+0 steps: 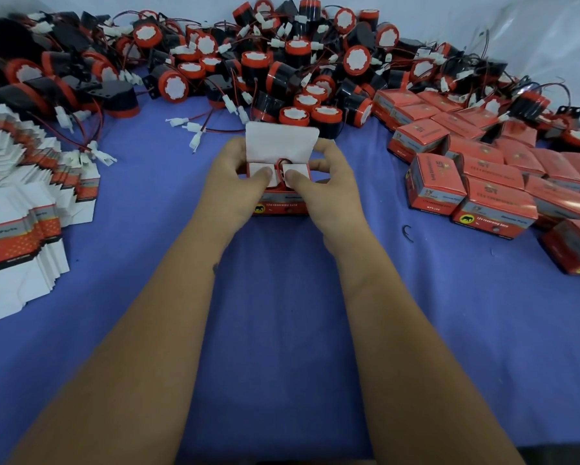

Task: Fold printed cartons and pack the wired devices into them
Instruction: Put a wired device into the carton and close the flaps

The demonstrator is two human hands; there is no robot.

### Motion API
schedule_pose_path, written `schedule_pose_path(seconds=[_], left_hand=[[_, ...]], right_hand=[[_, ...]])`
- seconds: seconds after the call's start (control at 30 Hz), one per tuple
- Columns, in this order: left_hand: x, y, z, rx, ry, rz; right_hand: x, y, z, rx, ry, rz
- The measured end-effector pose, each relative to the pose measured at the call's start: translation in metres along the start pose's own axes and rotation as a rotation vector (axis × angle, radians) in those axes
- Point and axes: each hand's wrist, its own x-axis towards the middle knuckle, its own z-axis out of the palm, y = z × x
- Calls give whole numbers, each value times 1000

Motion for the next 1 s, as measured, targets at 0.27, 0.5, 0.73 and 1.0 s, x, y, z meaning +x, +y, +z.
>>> schedule_pose_path(seconds=[0.27, 0.5, 0.73, 1.0], left_hand=[[-1, 4, -11, -227, 129, -127], [-3, -3, -17, 152, -42, 89], [-3, -8, -27, 139, -217, 68], [-2, -4, -27, 173, -180, 119]], right_hand=[[4, -3, -10, 172, 6, 213], [3, 5, -12, -172, -73, 40], [2, 5, -24, -267, -230, -23], [3, 8, -20, -355, -151, -118]])
